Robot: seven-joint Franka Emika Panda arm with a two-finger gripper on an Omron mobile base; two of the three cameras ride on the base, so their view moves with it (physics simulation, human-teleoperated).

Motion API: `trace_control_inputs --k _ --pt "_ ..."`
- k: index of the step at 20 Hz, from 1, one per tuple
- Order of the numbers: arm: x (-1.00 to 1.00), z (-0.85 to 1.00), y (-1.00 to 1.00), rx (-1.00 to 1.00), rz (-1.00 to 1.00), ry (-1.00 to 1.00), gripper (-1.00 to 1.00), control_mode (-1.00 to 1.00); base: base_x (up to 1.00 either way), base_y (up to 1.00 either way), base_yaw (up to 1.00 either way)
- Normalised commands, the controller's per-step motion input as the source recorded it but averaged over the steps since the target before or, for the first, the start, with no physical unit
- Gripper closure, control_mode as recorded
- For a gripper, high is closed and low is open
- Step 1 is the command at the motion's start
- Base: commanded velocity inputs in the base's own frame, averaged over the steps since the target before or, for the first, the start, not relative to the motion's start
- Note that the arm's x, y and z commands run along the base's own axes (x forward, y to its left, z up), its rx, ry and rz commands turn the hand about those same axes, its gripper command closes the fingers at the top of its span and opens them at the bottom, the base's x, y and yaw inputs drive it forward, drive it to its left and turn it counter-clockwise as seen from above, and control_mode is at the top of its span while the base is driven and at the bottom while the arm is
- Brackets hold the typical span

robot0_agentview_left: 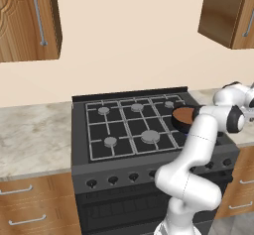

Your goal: Pick up the sugar cube(s) and place them in the saucepan with hot chocolate.

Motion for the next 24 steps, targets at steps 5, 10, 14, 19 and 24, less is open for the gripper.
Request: trace_control_inputs --k 5,10,14,19,24 --pt "0.00 -0.21 0.00 0.00 0.00 0.00 -1.00 -1.00 0.00 0.00 0.00" --pt "0.00 -0.19 0.00 0.00 0.00 0.01 -1.00 -1.00 0.00 0.00 0.00" --pt "0.05 -0.16 0.00 0.00 0.00 0.00 -1.00 -1.00 0.00 0.00 0.00" --pt "0.03 -0.10 0.00 0.00 0.00 0.00 -1.00 -1.00 0.00 0.00 0.00" --pt "0.00 0.00 0.12 0.00 0.00 0.00 -1.00 -1.00 0.00 0.00 0.00"
